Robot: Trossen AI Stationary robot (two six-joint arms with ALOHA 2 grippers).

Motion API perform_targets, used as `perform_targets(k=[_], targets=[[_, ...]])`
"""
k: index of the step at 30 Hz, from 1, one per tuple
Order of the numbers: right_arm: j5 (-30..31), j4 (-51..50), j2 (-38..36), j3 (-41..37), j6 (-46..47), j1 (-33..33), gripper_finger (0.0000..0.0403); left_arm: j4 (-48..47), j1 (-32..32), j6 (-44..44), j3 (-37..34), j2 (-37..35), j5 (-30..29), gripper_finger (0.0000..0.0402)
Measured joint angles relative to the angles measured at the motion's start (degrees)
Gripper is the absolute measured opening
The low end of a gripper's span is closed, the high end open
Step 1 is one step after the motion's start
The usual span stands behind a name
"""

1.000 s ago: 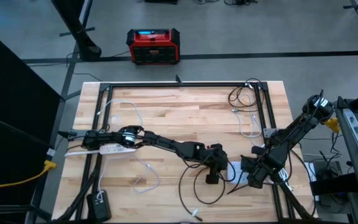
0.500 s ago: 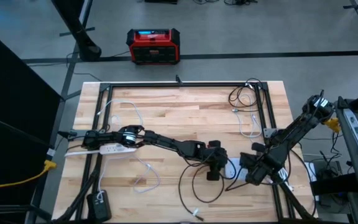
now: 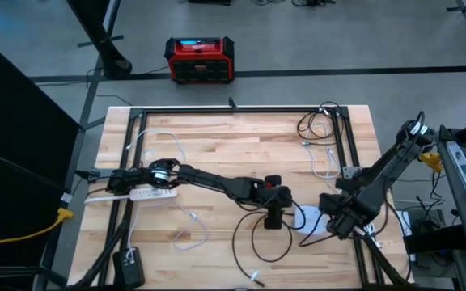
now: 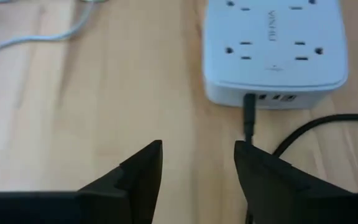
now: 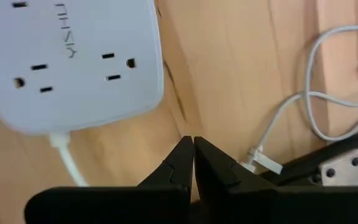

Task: Insert USB
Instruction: Insert the white charger cable into the left white outlet extension

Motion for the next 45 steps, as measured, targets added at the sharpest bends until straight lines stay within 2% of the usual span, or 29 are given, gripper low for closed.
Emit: perform_targets(k=[4,9,16,19,25,31,38,45], targets=[[5.1,-1.5,-3.3,2.4,3.3,3.2,0.0,-5.6,-0.4,-0.2,-0.2,-2.0,-2.8,0.0164],[15.1,-1.5,-6.1,6.9,3.4,6.6,0.0,-12.5,-1.7,-1.3,-0.3,-4.0,-6.6,0.0142],[32.3,-1.1,-6.5,15.6,-4.6,8.6,0.0,-20.0,-4.7,-5.2,-0.4,-4.5,-9.7,0.0116],[37.5,-0.5,-6.1,18.4,-8.4,8.6,0.0,-23.4,-6.5,-7.4,-0.4,-4.8,-13.3,0.0108],[39.9,1.0,-5.3,19.8,-12.6,8.6,0.0,-29.8,-10.0,-14.8,-0.4,-6.9,-20.0,0.0108],[39.6,4.6,-3.7,16.3,-12.2,8.6,0.0,-34.9,-14.2,-23.7,-0.4,-10.2,-25.5,0.0115],[39.4,10.2,0.2,14.2,-12.5,8.6,0.0,-42.0,-20.7,-39.4,-0.4,-15.5,-27.3,0.0112],[39.5,11.3,4.9,14.1,-14.4,8.6,0.0,-42.6,-25.8,-53.2,-0.4,-19.4,-28.3,0.0105]])
